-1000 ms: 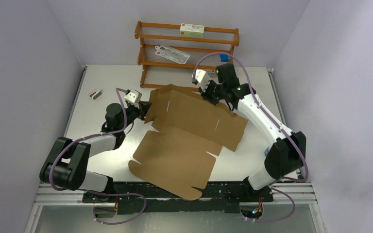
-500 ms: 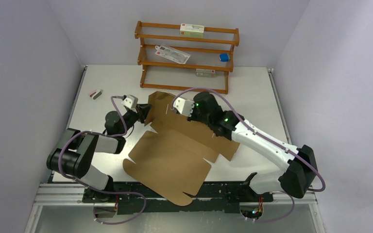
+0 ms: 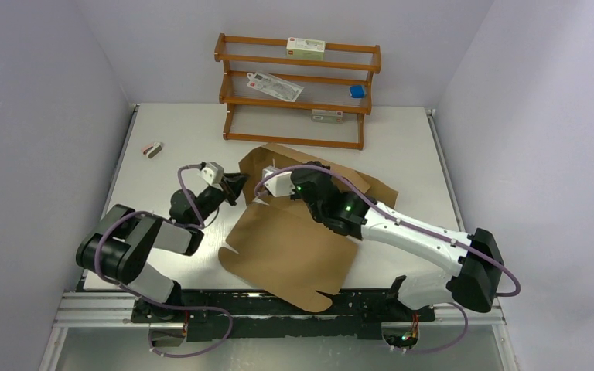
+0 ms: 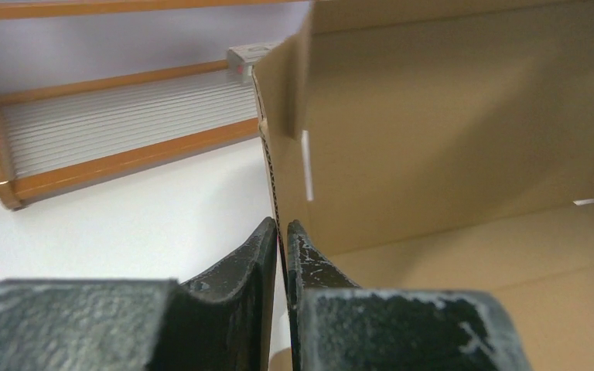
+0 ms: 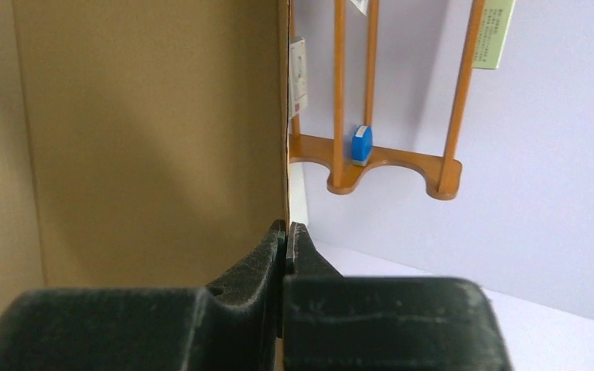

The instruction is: Fold the paper box

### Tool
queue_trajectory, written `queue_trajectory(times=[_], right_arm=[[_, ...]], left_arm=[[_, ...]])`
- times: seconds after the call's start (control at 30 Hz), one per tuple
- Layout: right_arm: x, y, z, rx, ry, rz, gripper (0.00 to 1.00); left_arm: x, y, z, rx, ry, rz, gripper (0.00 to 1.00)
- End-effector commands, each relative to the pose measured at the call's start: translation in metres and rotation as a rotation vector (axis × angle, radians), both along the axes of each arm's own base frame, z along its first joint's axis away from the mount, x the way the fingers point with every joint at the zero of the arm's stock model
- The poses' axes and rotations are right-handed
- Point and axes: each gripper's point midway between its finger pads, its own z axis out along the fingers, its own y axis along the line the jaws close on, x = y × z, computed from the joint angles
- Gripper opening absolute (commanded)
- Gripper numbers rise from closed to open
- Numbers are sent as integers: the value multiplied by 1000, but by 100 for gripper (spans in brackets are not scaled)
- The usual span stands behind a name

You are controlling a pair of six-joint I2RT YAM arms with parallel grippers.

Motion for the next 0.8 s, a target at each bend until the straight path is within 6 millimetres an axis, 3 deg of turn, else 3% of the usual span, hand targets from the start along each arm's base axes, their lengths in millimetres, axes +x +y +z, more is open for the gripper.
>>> queue_trajectory(times=[0.0,0.2,0.47,0.77], right_arm=[[-1,0,3,-87,-78,-12,0],[-14,8,-9,-105,-129,3,0],[-33,6,-45,-150,-134,11,0],[-50,12,-55,-220,-154,49,0]], left_arm=[[-21,-18,15,35,-93,-55,14],[-37,-27,14,67,-108,-61,13],[-56,-41,-8,67,-58,-68,15],[-71,-50,-29,49,-9,-74,17]])
